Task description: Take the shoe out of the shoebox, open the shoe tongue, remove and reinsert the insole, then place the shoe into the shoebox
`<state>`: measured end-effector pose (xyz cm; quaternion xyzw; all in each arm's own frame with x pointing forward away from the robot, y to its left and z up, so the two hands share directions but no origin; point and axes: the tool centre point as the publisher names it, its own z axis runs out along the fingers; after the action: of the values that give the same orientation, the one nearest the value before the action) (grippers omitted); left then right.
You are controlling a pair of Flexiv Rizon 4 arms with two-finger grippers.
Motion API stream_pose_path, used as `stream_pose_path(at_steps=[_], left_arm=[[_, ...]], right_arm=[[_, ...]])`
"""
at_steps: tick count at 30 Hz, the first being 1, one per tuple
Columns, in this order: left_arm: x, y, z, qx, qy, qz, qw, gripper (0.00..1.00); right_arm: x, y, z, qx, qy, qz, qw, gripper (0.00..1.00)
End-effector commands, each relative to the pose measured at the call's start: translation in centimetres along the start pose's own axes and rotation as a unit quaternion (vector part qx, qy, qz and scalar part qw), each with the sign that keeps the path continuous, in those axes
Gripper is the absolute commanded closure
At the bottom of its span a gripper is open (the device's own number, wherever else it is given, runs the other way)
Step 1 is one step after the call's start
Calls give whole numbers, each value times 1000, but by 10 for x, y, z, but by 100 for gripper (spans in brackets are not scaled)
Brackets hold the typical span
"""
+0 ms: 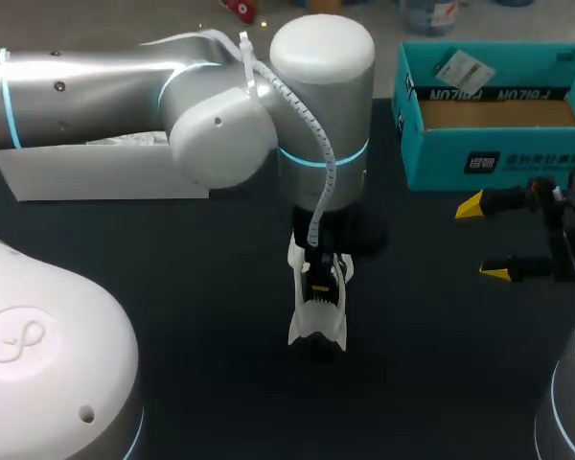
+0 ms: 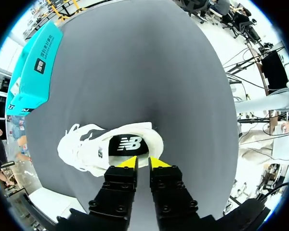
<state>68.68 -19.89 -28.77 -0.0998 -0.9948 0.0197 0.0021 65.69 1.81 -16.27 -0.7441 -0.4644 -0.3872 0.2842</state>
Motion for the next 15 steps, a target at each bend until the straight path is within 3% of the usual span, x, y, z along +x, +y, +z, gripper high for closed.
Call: stream_pose_path(at_steps=[1, 7, 15], left_arm=[[6, 7, 1, 4, 6, 10, 1000, 25], [8, 5, 19, -1, 28, 2, 1000, 22], [14, 0, 53, 5, 55, -4, 998, 38]], right_arm=[[-2, -9, -5, -7, 0, 1, 1000, 0], [-2, -9, -5, -7, 0, 1, 1000, 0], [-2, -9, -5, -7, 0, 1, 1000, 0]])
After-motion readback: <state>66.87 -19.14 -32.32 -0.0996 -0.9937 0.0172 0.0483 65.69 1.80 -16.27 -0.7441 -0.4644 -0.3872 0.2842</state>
